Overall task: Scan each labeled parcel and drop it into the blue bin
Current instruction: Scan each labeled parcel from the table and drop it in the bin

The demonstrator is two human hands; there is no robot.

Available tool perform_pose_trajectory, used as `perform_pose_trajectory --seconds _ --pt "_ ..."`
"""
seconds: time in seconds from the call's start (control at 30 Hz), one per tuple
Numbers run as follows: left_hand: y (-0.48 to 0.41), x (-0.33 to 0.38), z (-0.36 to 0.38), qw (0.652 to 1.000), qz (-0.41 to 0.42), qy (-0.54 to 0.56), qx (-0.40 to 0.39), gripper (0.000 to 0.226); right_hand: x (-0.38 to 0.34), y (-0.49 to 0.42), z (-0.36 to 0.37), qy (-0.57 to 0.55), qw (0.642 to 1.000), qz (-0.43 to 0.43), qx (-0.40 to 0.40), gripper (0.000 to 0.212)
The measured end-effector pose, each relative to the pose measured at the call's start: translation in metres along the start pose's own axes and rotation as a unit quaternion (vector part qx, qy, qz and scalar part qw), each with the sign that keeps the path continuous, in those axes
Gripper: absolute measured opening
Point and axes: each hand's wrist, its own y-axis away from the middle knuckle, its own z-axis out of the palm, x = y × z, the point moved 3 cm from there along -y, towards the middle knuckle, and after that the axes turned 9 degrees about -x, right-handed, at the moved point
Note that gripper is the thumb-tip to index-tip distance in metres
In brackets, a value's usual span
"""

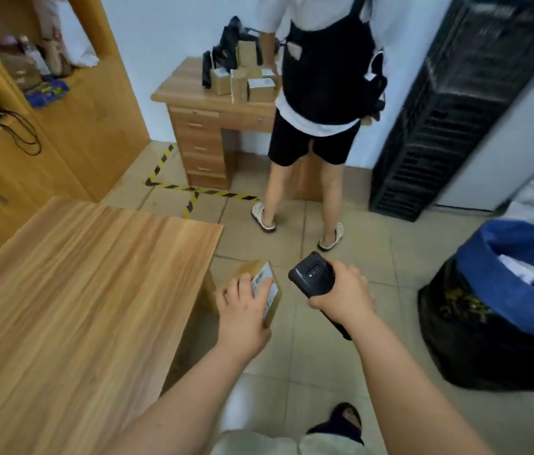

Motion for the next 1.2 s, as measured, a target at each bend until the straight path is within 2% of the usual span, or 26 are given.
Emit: perform_pose_trajectory --seconds 0.2,0.33,0.4,0.57,0.77,0.97,1.2 --pt "-0.051 0.124 0.000 0.994 0.096 -0.041 -0.010 0.093 0.106 -0.011 -0.060 -0.089 0.992 0.076 0.046 0.077" --pt "-0.090 0.233 0.002 0.985 0.162 -0.057 -0.011 0.092 0.193 -0.027 -0.121 -0.138 0.982 0.102 0.079 0.070" --pt "-0.104 0.265 -0.002 0.983 0.170 -0.061 -0.015 0.092 0.214 -0.033 -0.143 -0.135 0.981 0.109 0.089 0.068" --pt "-0.145 0.393 -0.007 0.978 0.206 -0.030 -0.004 0.092 0.319 -0.052 -0.221 -0.156 0.968 0.155 0.123 0.068" --pt "-0.183 0.511 -0.004 0.972 0.235 0.005 -0.012 0.093 0.433 -0.058 -0.279 -0.202 0.940 0.224 0.162 0.078" --pt "-0.231 0.608 0.004 0.959 0.279 0.050 -0.007 0.094 0.508 -0.077 -0.306 -0.197 0.919 0.295 0.174 0.088" --pt "-0.321 0.724 0.015 0.927 0.370 0.050 -0.044 0.096 0.573 -0.142 -0.349 -0.207 0.901 0.324 0.202 0.084"
